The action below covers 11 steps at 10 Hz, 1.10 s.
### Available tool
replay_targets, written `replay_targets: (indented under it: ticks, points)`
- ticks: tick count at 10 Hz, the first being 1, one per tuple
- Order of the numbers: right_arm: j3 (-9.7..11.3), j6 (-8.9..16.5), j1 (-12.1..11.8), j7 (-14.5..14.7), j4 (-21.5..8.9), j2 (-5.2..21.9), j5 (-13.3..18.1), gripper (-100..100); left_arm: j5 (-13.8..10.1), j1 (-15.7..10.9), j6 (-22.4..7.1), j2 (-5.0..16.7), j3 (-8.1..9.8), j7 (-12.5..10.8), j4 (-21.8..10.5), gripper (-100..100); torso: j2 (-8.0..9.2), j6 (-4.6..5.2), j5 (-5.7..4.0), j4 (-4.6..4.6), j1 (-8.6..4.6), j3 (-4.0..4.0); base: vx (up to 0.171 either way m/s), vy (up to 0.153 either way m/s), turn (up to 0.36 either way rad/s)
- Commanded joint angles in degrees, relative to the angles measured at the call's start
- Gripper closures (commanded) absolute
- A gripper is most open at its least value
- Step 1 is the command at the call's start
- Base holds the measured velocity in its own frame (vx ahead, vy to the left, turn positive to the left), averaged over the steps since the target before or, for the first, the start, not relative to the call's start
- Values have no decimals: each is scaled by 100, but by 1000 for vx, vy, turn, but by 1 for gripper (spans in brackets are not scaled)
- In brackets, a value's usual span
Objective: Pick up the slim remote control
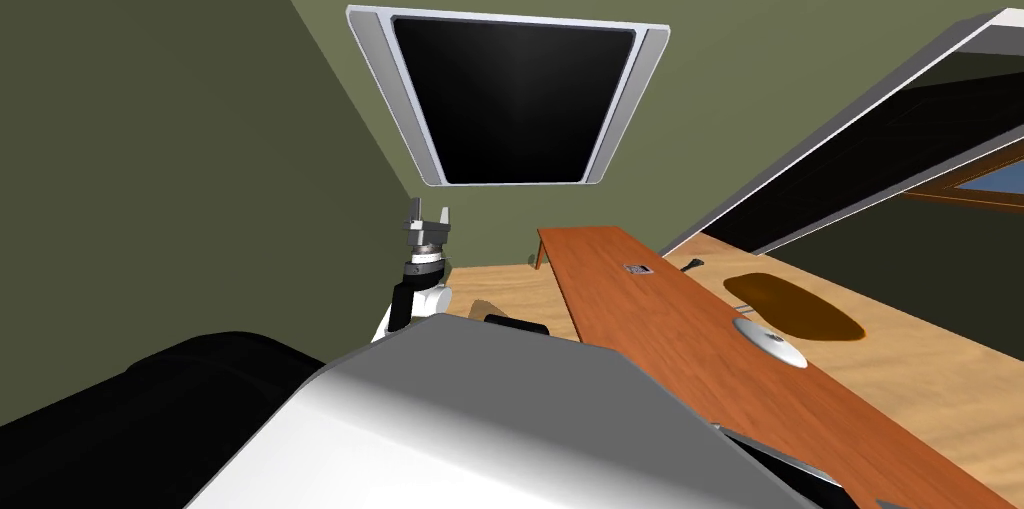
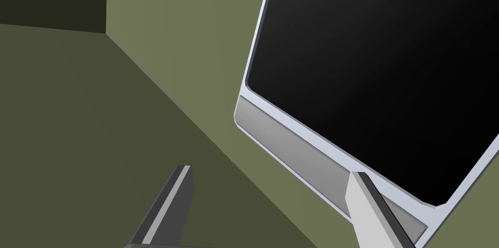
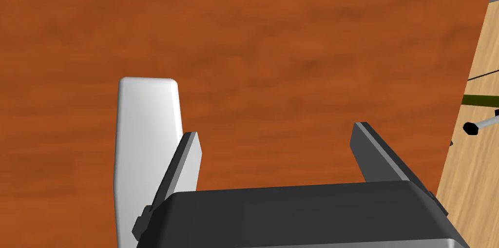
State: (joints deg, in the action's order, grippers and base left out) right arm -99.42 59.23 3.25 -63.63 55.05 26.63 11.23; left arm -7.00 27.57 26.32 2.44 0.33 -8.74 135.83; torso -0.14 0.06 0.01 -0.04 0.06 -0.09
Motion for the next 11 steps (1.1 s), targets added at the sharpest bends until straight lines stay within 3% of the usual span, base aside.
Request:
replay_targets:
  ticks: [1, 3, 11]
  points:
    - [-82, 108, 50, -127, -258, 101, 62, -100, 0, 0, 0, 0, 0, 0, 0, 0, 0, 0, 0, 0, 0, 0, 28, -3, 44]
    - [-424, 482, 116, -371, -608, 179, 116, -100, 0, 0, 0, 0, 0, 0, 0, 0, -1, -1, 1, 0, -3, -1, 33, -10, 96]
    - [-915, 1065, 139, -727, -1250, 236, 222, -100, 0, 0, 0, 0, 0, 0, 0, 0, 11, 2, 1, 2, -2, 6, 12, -8, 37]
